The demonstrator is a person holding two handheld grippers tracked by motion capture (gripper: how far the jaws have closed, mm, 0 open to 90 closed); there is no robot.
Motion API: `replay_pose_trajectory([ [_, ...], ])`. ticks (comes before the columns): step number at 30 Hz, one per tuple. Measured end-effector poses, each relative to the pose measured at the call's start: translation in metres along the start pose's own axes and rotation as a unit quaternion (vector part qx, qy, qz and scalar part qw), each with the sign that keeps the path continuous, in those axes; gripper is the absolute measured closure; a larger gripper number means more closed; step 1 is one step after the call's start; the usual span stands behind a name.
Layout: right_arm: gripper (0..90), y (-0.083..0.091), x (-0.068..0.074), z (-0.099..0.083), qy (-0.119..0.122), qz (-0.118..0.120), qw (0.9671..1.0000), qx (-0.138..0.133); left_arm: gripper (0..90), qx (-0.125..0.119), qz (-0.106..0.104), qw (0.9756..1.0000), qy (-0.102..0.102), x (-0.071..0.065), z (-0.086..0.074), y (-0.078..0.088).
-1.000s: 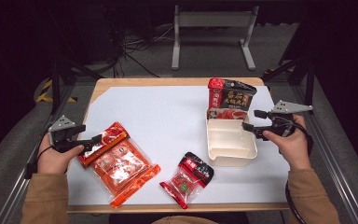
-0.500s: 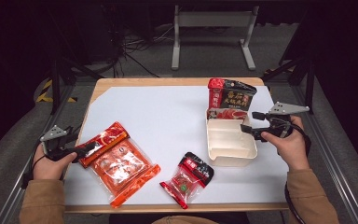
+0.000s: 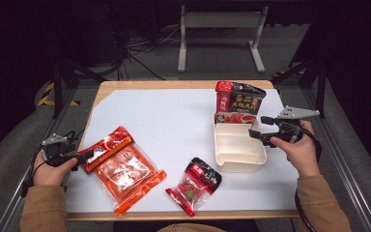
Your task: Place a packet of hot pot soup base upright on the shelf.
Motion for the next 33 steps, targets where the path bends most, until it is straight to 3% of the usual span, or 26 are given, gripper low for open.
replay_pose_trajectory([
  [5,22.8,-0.001,0.001,0.000,0.000,0.000,1.0000,0.002,14.8,0.020,-0.016,0.9996,0.014,-0.003,-0.005,-0.002],
  [9,22.6,-0.002,0.001,-0.001,-0.001,0.001,1.0000,0.003,20.0,0.033,-0.043,0.9983,0.022,-0.009,-0.008,-0.002],
  [12,22.6,-0.001,0.000,-0.001,-0.001,0.001,1.0000,0.003,22.9,0.038,-0.049,0.9979,0.020,-0.010,-0.009,-0.002],
  [14,22.6,-0.001,0.000,-0.001,0.000,0.001,1.0000,0.003,24.9,0.058,-0.042,0.9974,0.013,-0.011,-0.014,-0.004],
  [20,22.3,-0.002,0.000,-0.002,-0.002,0.001,1.0000,0.006,32.2,0.054,-0.060,0.9965,0.021,-0.015,-0.012,-0.001],
  [22,22.4,-0.002,-0.001,-0.002,0.000,0.000,1.0000,0.007,34.4,0.057,-0.075,0.9953,0.018,-0.018,-0.012,0.002],
  [29,22.4,-0.004,0.001,-0.002,0.000,0.002,1.0000,0.009,43.3,0.059,-0.081,0.9949,0.012,-0.022,-0.011,0.004],
  [31,22.3,-0.005,0.001,-0.003,0.001,0.003,0.9999,0.011,47.5,0.052,-0.093,0.9942,0.015,-0.024,-0.009,0.008],
  [33,22.3,-0.006,0.001,-0.003,0.001,0.004,0.9999,0.012,52.8,0.038,-0.121,0.9917,0.020,-0.029,-0.003,0.014],
])
Point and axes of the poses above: each handheld gripper's, and its own axes: y roughly backward along the jaws, z roughly out of its top, x roughly to its left, the point moved 9 cm from there along -y, roughly forward along the jaws, and after that the axes turned 12 degrees about z, right-handed, at the moved point
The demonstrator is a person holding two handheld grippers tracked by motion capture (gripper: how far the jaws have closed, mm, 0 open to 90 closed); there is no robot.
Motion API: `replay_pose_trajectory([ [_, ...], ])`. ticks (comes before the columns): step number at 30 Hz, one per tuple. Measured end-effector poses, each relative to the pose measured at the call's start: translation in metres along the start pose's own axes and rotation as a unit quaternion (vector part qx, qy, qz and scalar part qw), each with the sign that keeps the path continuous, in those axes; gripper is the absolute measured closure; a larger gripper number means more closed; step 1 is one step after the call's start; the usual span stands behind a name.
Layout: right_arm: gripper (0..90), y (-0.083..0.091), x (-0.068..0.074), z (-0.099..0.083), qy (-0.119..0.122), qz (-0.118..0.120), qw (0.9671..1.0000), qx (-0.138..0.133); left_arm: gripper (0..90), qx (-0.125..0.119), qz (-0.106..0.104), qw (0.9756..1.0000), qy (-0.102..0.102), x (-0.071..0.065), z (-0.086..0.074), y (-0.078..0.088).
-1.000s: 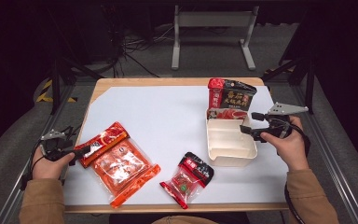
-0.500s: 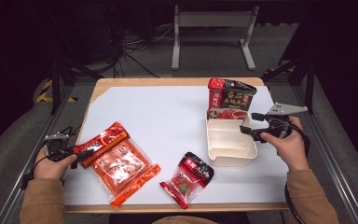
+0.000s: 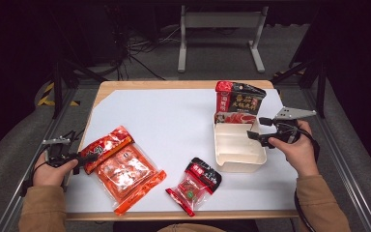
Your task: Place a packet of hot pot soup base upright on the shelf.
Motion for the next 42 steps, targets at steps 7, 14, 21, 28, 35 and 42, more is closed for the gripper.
replay_pose_trajectory([
  [7,22.1,-0.002,0.001,0.000,0.004,0.002,1.0000,0.002,58.5,0.011,-0.023,0.9993,-0.027,-0.016,0.000,-0.004],
  [14,22.2,-0.003,0.003,0.000,0.003,0.005,1.0000,0.003,62.4,0.027,-0.033,0.9977,-0.052,-0.024,-0.005,-0.013],
  [21,25.7,-0.006,0.006,0.000,0.000,0.018,0.9998,0.004,72.2,0.030,-0.022,0.9986,-0.039,-0.019,-0.006,-0.018],
  [28,38.7,-0.004,0.006,-0.002,0.021,0.023,0.9991,0.028,89.7,0.035,0.009,0.9985,-0.040,-0.010,-0.006,-0.018],
  [35,47.3,0.000,0.006,-0.002,0.025,0.020,0.9989,0.033,90.0,0.024,0.003,0.9993,-0.027,-0.013,0.000,-0.012],
  [42,52.2,0.003,0.006,-0.001,0.026,0.020,0.9989,0.035,90.0,-0.005,-0.002,0.9995,-0.033,-0.020,0.014,0.003],
])
Point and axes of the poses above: each handheld gripper's, and its own axes: y roughly backward along the jaws, z roughly out of its top, x roughly to its left, the point moved 9 cm from there along -y, roughly forward along the jaws, and after that the axes turned 12 degrees about z, right-handed, at the moved point
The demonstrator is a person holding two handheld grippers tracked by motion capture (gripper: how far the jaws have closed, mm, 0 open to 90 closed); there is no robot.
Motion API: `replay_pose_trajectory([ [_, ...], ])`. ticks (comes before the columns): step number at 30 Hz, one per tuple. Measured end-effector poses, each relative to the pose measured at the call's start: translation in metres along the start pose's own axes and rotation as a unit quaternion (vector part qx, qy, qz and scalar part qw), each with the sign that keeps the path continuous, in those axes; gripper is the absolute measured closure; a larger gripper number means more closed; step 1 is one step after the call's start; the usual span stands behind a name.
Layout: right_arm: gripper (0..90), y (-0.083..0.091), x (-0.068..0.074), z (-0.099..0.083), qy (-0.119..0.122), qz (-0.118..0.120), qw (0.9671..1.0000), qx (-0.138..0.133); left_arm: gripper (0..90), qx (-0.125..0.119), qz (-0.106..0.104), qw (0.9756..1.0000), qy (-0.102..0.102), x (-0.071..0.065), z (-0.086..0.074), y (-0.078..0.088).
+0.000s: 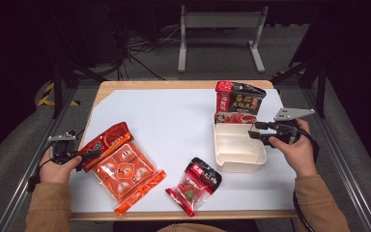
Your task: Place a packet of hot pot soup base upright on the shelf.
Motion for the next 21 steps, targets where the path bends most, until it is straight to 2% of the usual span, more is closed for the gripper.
replay_pose_trajectory([
  [4,53.5,0.000,0.003,0.002,-0.002,0.004,1.0000,-0.003,90.0,-0.025,-0.009,0.9996,-0.002,-0.007,0.012,0.013],
  [14,52.4,0.005,0.003,0.006,0.001,-0.003,0.9999,-0.011,90.0,-0.061,-0.019,0.9979,-0.013,-0.029,0.032,0.039],
  [19,50.5,0.007,0.002,0.007,0.002,-0.009,0.9998,-0.015,90.0,-0.074,-0.023,0.9967,-0.023,-0.040,0.040,0.048],
  [20,50.6,0.008,0.002,0.007,0.002,-0.010,0.9998,-0.017,90.0,-0.084,-0.022,0.9956,-0.035,-0.046,0.045,0.053],
  [21,50.8,0.009,0.002,0.008,0.002,-0.010,0.9998,-0.018,90.0,-0.089,-0.024,0.9951,-0.036,-0.050,0.047,0.055],
])
Point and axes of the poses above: each handheld gripper's, and its own axes: y roughly backward along the jaws, z roughly out of its top, x roughly to its left, the point moved 9 cm from there along -y, roughly forward along the jaws, and after that the axes turned 12 degrees about z, right-handed, at the moved point
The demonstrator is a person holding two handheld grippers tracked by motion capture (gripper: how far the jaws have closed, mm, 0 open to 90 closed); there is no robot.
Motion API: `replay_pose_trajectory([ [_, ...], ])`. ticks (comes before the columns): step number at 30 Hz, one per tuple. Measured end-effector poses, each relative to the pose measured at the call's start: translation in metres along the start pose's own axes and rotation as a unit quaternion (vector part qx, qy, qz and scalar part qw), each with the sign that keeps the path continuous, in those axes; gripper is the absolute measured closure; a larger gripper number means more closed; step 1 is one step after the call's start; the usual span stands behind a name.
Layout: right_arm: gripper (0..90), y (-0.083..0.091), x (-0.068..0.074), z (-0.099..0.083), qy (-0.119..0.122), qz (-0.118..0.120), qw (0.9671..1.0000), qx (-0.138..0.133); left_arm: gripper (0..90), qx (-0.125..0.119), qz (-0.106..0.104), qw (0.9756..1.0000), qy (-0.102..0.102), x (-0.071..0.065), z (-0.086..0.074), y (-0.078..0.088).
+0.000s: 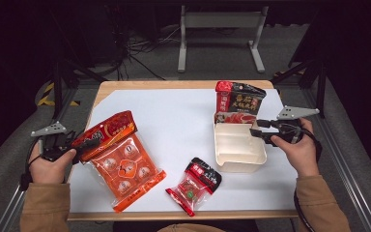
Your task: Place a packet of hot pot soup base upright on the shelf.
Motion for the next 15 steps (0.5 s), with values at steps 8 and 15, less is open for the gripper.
replay_pose_trajectory([
  [8,53.0,0.003,0.004,0.005,0.005,0.002,1.0000,-0.006,90.0,-0.033,-0.015,0.9984,-0.043,-0.029,0.020,0.012],
  [15,53.2,0.006,0.004,0.006,0.008,-0.002,0.9999,-0.011,90.0,-0.052,-0.027,0.9961,-0.066,-0.048,0.032,0.018],
])
Point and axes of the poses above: each handheld gripper's, and its own axes: y roughly backward along the jaws, z roughly out of its top, x roughly to its left, the point moved 9 cm from there along -y, roughly forward along the jaws, and after that the axes turned 12 degrees about z, right-handed, at the moved point
